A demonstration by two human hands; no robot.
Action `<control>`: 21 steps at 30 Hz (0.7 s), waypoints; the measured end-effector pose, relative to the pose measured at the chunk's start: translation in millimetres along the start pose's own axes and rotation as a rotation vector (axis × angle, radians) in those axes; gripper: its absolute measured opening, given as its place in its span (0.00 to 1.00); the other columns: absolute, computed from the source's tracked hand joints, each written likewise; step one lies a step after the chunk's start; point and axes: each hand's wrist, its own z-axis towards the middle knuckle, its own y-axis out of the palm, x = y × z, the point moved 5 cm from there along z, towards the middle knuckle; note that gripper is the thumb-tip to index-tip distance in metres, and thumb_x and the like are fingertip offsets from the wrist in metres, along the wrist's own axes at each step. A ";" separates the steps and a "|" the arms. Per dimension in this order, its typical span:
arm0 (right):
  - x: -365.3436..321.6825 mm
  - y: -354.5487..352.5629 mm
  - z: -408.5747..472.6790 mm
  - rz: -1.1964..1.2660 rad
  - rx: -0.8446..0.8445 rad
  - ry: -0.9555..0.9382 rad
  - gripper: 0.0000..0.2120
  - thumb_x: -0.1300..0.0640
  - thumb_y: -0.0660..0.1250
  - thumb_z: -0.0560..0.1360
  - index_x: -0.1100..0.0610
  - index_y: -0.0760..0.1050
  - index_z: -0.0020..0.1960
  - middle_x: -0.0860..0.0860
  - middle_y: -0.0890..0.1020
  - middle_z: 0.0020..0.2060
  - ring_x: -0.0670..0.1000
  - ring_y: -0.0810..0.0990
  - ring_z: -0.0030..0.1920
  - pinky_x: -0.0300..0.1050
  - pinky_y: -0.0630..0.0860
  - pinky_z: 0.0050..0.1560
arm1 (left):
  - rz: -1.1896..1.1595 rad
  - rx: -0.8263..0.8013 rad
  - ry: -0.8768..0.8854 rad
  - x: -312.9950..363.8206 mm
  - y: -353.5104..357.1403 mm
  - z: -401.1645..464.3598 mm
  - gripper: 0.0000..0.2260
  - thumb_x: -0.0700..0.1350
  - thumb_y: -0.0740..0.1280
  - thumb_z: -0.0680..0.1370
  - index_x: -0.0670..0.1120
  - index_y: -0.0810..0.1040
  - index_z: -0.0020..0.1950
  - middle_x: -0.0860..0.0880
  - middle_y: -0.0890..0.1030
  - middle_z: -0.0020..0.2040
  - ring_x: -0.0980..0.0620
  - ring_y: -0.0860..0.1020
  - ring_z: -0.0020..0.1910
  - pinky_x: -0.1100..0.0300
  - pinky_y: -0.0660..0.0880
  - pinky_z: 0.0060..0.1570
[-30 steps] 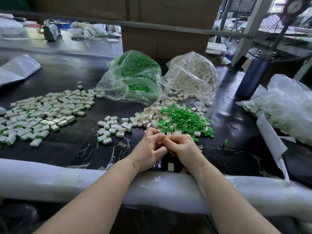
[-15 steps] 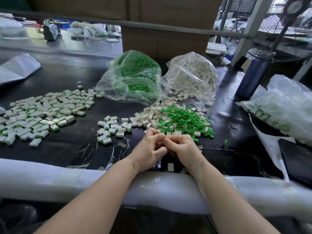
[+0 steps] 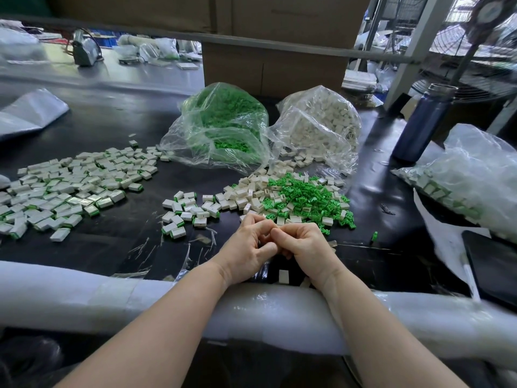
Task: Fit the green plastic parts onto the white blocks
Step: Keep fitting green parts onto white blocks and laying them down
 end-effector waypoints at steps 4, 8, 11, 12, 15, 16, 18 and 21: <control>-0.1 0.0 0.1 0.013 0.000 0.008 0.10 0.64 0.65 0.75 0.72 0.79 0.41 0.58 0.73 0.30 0.43 0.67 0.26 0.35 0.64 0.28 | 0.000 -0.003 0.002 -1.2 0.3 0.4 0.09 0.34 0.64 0.74 0.49 0.75 0.43 0.45 0.67 0.52 0.51 0.70 0.43 0.63 0.71 0.48; -0.3 0.1 -0.5 0.017 -0.001 0.016 0.10 0.65 0.65 0.75 0.71 0.80 0.41 0.58 0.73 0.31 0.43 0.67 0.26 0.34 0.64 0.28 | -0.008 -0.007 0.002 -2.3 0.8 0.5 0.11 0.35 0.64 0.74 0.52 0.74 0.42 0.46 0.67 0.52 0.52 0.70 0.42 0.66 0.71 0.47; -0.2 -0.1 -0.6 0.025 -0.002 0.019 0.10 0.65 0.65 0.75 0.71 0.79 0.41 0.58 0.73 0.31 0.43 0.67 0.26 0.33 0.65 0.28 | -0.008 -0.006 0.002 -3.4 1.2 0.7 0.12 0.35 0.64 0.74 0.53 0.74 0.40 0.48 0.67 0.51 0.53 0.70 0.43 0.66 0.70 0.47; -0.2 -0.1 -0.7 0.025 -0.003 0.018 0.10 0.65 0.65 0.75 0.72 0.79 0.41 0.58 0.73 0.30 0.43 0.67 0.26 0.33 0.65 0.27 | -0.011 -0.006 -0.001 -3.7 1.5 0.8 0.12 0.35 0.64 0.74 0.54 0.74 0.40 0.49 0.67 0.50 0.53 0.70 0.42 0.65 0.71 0.47; 0.0 -0.3 -0.9 0.024 -0.002 0.021 0.10 0.65 0.65 0.75 0.73 0.78 0.41 0.58 0.73 0.30 0.43 0.67 0.26 0.33 0.65 0.27 | -0.015 -0.005 -0.006 -4.0 1.9 0.9 0.12 0.35 0.64 0.73 0.54 0.74 0.39 0.51 0.67 0.49 0.53 0.70 0.42 0.64 0.71 0.48; 0.2 -0.3 -0.9 0.024 -0.001 0.022 0.11 0.65 0.65 0.75 0.73 0.78 0.42 0.58 0.73 0.30 0.44 0.66 0.26 0.33 0.65 0.27 | -0.013 -0.004 -0.005 -3.8 1.9 1.0 0.12 0.35 0.64 0.74 0.54 0.74 0.40 0.51 0.67 0.49 0.53 0.70 0.42 0.64 0.71 0.48; 0.1 -0.1 -0.4 0.021 0.003 0.020 0.11 0.65 0.65 0.75 0.73 0.79 0.42 0.59 0.73 0.31 0.46 0.67 0.28 0.35 0.65 0.29 | -0.012 -0.002 -0.002 -3.5 1.6 1.0 0.12 0.35 0.64 0.74 0.53 0.74 0.40 0.49 0.67 0.50 0.54 0.70 0.42 0.65 0.70 0.48; -0.1 0.4 -0.1 0.015 -0.001 0.018 0.10 0.64 0.65 0.76 0.71 0.79 0.43 0.59 0.74 0.32 0.46 0.68 0.29 0.36 0.66 0.30 | -0.022 0.004 0.006 -2.7 0.8 0.8 0.11 0.34 0.64 0.74 0.51 0.74 0.40 0.48 0.67 0.50 0.56 0.69 0.42 0.70 0.69 0.47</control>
